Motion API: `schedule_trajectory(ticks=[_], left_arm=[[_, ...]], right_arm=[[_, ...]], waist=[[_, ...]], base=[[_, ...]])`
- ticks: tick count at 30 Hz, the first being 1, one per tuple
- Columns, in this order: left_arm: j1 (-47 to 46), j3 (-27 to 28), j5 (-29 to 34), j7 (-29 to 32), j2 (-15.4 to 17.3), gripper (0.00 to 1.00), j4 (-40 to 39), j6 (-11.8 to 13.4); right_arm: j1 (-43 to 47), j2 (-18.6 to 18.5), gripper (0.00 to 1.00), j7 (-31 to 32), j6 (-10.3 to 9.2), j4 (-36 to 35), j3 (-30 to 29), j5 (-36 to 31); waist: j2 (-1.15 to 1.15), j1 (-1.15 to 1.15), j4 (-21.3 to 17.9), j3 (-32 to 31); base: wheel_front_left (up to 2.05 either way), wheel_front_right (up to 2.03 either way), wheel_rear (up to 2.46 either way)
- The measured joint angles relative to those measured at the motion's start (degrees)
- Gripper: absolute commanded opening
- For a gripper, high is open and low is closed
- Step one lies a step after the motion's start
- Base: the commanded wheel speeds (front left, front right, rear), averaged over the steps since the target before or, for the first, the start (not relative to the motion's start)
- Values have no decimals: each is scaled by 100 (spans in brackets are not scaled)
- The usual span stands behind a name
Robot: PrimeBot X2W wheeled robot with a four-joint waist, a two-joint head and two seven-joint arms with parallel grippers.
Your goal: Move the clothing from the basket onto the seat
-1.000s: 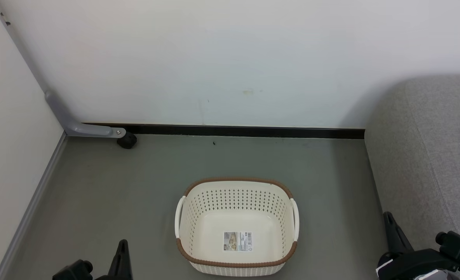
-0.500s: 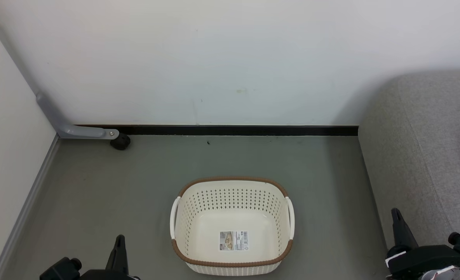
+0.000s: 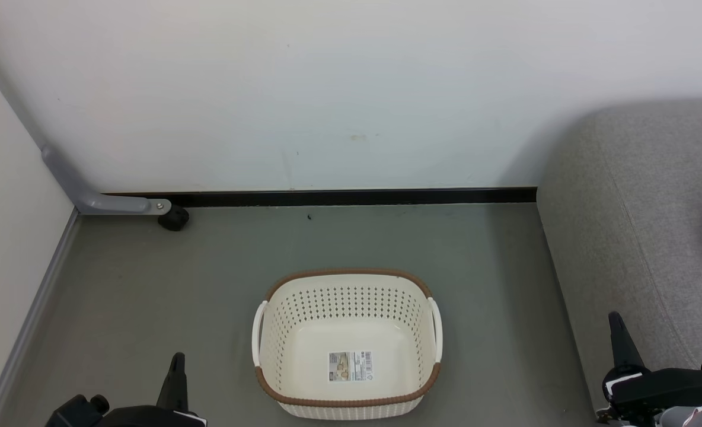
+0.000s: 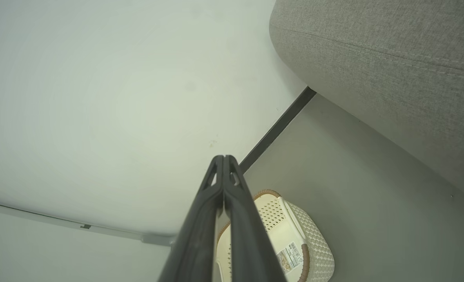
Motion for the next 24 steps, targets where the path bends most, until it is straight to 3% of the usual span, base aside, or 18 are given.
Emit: schedule_trajectory(ticks=[24], left_arm=[[-97,436,-1546,456,-70,0,-176,-325]], right_arm=[[1,55,0,501,0,-319,-381,1709]], waist=[[0,0,-219,49]], base=[[0,0,0]])
